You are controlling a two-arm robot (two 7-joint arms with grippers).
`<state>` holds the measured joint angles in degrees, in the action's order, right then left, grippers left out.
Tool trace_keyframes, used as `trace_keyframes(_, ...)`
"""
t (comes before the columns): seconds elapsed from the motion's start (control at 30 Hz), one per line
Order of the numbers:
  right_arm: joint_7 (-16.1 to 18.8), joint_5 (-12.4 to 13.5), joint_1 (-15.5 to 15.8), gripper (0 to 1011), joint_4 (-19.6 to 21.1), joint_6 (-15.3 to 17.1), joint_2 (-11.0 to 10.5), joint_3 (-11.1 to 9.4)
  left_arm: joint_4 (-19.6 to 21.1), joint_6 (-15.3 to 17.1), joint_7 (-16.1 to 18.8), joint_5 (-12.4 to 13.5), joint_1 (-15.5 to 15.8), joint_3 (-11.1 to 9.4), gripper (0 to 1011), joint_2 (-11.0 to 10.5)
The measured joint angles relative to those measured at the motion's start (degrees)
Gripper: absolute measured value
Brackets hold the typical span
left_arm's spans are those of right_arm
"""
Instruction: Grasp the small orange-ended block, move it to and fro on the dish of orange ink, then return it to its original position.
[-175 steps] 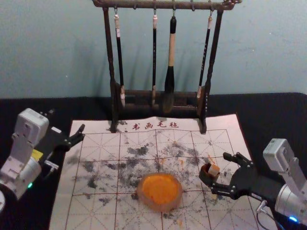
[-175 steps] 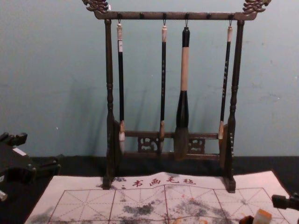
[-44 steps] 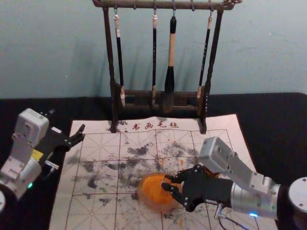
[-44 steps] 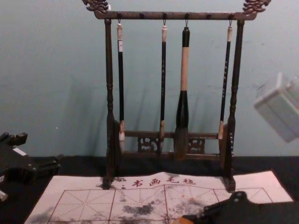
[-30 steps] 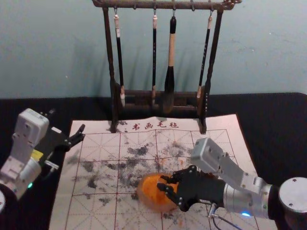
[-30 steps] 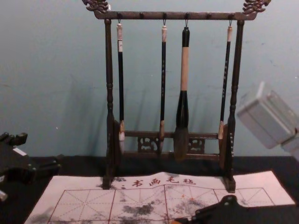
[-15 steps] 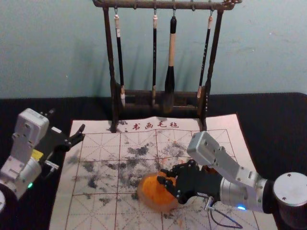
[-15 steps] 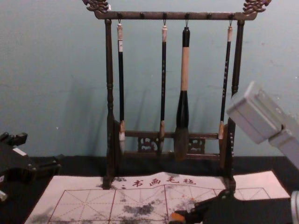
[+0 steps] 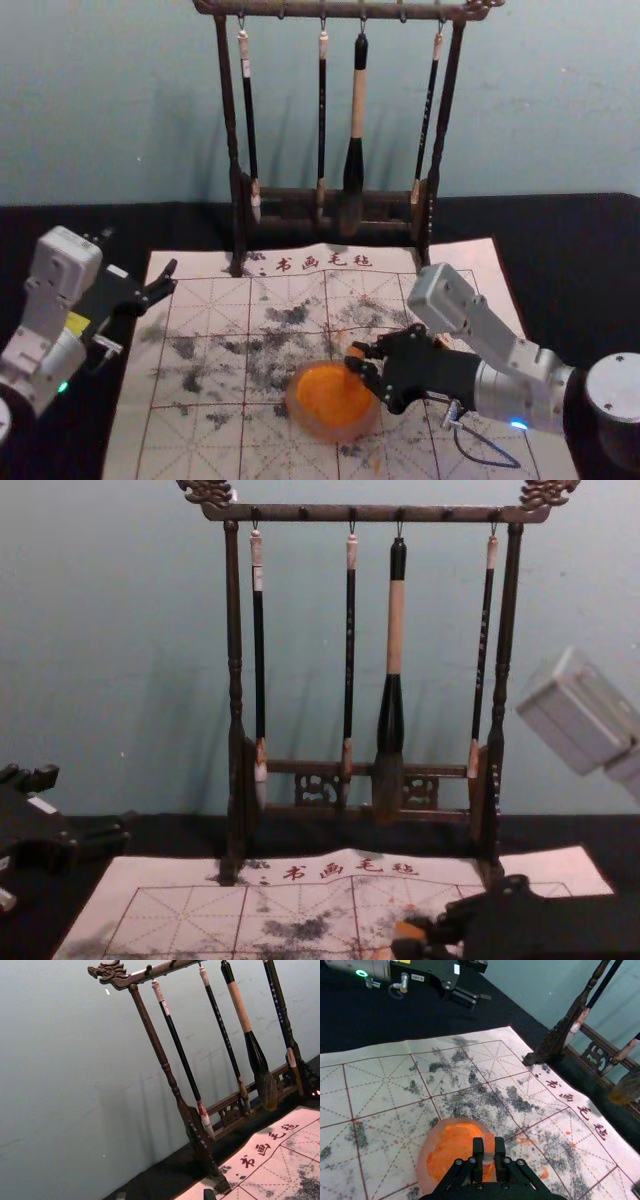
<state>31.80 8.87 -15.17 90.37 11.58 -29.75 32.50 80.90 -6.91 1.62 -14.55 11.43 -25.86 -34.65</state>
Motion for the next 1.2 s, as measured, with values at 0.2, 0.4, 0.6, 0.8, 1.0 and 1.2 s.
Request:
trace_keyframes(0.2, 0.46, 0.77, 1.53, 105, 1.87, -0.2, -1.55, -0.71, -0.01, 0.0, 0.0, 0.0, 0.0, 0.0, 1001, 0.0)
trace_keyframes(0.4, 1.43, 1.73, 3.14, 105, 4.07, -0.66, -3.16, -0.98, 0.0, 0.0, 0.0, 0.0, 0.0, 0.0, 1001, 0.0)
trace_keyframes(0.6, 1.89, 1.96, 3.52, 105, 4.72, -0.86, -3.47, -0.34, 0.0, 0.0, 0.0, 0.0, 0.0, 0.0, 1001, 0.0)
trace_keyframes(0.8, 2.01, 1.88, 3.27, 105, 4.68, -0.89, -3.14, 0.39, 0.0, 0.0, 0.0, 0.0, 0.0, 0.0, 1001, 0.0)
trace_keyframes(1.0, 1.99, 1.13, 2.24, 105, 4.05, -0.86, -2.18, 1.52, 0.0, 0.0, 0.0, 0.0, 0.0, 0.0, 1001, 0.0)
trace_keyframes(1.2, 1.76, 0.22, 1.17, 105, 3.14, -0.49, -1.27, 2.36, 0.0, 0.0, 0.0, 0.0, 0.0, 0.0, 1001, 0.0)
